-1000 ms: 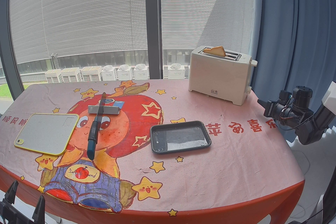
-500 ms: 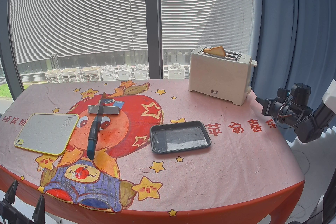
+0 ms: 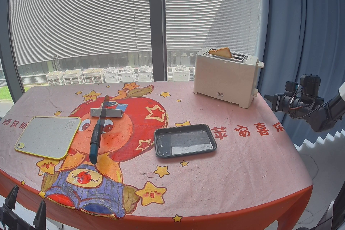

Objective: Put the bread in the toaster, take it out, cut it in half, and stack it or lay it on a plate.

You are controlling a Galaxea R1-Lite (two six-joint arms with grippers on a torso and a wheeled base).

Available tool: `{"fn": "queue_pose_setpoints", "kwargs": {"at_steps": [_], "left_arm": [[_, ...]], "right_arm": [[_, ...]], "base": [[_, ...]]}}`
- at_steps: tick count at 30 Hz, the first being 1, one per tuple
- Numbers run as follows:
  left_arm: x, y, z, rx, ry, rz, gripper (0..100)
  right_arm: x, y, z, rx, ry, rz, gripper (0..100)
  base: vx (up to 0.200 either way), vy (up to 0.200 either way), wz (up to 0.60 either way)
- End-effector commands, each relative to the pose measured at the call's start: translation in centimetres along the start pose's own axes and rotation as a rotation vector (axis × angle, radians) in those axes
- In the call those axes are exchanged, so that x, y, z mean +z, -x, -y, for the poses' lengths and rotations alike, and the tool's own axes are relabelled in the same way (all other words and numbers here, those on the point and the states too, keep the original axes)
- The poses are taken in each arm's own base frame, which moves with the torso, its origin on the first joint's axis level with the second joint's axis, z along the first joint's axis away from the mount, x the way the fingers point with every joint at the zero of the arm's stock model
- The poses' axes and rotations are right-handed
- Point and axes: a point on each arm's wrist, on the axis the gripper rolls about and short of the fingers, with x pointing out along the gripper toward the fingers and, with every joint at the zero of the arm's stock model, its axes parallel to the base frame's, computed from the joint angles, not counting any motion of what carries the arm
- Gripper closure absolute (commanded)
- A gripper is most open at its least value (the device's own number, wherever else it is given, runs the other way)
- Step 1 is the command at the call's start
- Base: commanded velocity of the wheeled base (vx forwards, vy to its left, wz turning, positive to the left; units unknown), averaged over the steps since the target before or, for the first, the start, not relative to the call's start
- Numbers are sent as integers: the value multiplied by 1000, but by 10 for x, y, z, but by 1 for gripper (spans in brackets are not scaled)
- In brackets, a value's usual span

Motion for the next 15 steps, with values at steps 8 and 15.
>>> {"fn": "queue_pose_setpoints", "kwargs": {"at_steps": [8, 15], "left_arm": [[-5, 0, 0, 0, 0, -1, 0], [-5, 0, 0, 0, 0, -1, 0]], "right_arm": [[7, -1, 0, -12, -5, -31, 100], [3, -1, 1, -16, -13, -44, 100]], "base": [[0, 0, 0], [0, 0, 0]]}}
